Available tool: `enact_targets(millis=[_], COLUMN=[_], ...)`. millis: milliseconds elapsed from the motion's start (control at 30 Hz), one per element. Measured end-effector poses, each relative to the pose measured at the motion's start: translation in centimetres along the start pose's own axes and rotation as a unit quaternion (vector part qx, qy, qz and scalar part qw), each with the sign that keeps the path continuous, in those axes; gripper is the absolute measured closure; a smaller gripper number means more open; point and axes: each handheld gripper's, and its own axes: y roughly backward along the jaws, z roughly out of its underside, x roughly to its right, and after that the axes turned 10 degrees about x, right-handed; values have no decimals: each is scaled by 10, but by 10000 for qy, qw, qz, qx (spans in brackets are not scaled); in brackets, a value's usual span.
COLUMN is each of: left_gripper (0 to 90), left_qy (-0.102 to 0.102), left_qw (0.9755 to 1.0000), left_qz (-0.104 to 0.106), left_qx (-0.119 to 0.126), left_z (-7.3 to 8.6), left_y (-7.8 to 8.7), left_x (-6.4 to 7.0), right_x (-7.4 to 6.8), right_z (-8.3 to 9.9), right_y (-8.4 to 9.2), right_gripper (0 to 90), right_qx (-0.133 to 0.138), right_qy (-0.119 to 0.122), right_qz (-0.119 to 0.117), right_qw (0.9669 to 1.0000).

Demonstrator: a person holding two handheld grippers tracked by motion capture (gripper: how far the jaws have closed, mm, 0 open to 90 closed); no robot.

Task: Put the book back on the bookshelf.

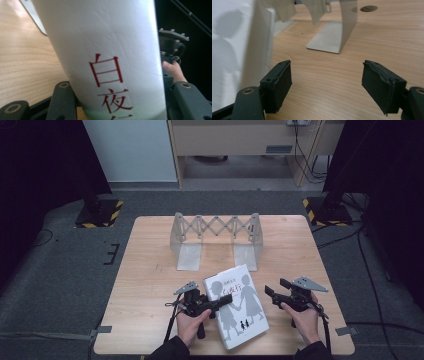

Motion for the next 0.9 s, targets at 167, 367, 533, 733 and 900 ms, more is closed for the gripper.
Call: enact_targets(millis=[167,367,533,733,900], left_gripper=[467,490,510,518,522], left_qy=[6,24,-26,-93,-217], left_qw=[10000,9999,9998,9998,9996], left_qz=[2,61,115,83,42], left_qx=[22,75,141,181,185], left_z=[-3,-10,-16,-22,-29], left_y=[1,5,9,12,16], left_x=[1,3,5,7,10], right_x=[7,13,17,23,25], right_z=[5,10,12,15,17], right_y=[-2,-4,-4,-5,-6], right_gripper=[225,210,210,201,193], right_qx=[-248,-589,-722,-880,-972], right_qy=[185,549,637,687,688], right_qz=[265,639,822,925,956], right_qw=[9992,9947,9920,9894,9883])
